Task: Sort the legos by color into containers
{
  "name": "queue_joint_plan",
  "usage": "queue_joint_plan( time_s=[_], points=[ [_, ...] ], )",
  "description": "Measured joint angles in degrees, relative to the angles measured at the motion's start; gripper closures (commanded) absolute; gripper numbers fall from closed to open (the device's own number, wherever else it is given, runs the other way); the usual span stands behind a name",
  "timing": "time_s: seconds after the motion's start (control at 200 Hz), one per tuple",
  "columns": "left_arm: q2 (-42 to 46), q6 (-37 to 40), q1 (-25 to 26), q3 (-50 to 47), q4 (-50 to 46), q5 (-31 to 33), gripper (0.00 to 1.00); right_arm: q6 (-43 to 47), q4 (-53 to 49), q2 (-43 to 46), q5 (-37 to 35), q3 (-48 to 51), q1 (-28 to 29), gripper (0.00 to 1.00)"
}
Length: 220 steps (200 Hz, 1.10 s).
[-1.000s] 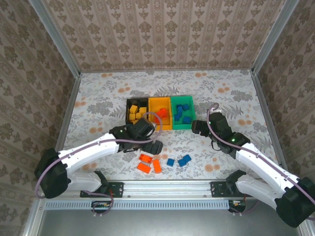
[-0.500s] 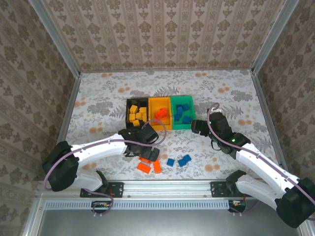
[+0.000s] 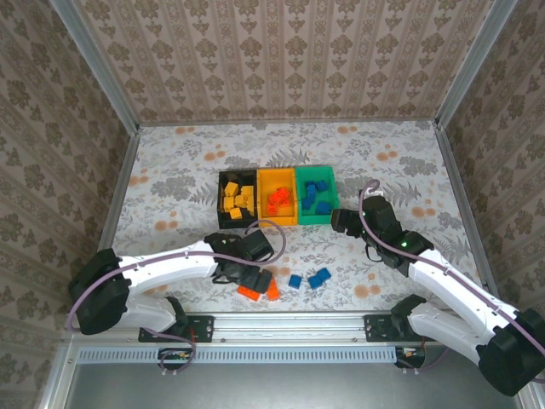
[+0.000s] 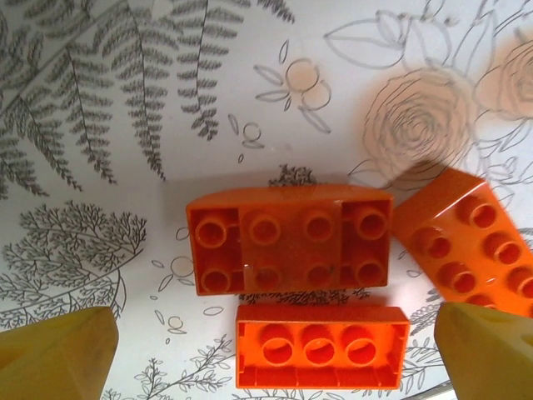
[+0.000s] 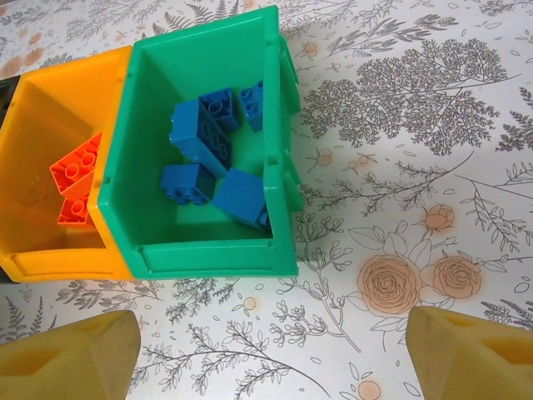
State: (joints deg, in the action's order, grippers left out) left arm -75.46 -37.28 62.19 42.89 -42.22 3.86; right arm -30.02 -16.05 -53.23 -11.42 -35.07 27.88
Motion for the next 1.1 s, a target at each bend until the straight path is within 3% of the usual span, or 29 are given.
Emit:
queue_joint_plan(
  time_s=[0.32,0.58,0.685,0.865,1.1],
  points=[
    [-5.9,0.2,0.0,0.4,2.6,-1.3,0.03,0.0,0.0,1.0,-0.3,0.0,0.0,0.15],
    [-10.2,2.6,-1.2,3.3,6.7,-3.3,0.16,0.0,-0.9,2.1,-0.7,0.0,0.0,0.15],
    [-10.8,2.8,-1.6,3.7,7.8,-4.1,0.16,0.1,-0.9,2.4,-1.1,0.0,0.0,0.14],
    [-10.5,2.8,-1.9,3.6,7.4,-3.7,0.06,0.2,-0.9,2.4,-1.6,0.0,0.0,0.14],
    [-9.8,2.7,-1.9,2.0,6.1,-3.0,0.12,0.2,-0.9,2.3,-1.7,0.0,0.0,0.14]
  ],
)
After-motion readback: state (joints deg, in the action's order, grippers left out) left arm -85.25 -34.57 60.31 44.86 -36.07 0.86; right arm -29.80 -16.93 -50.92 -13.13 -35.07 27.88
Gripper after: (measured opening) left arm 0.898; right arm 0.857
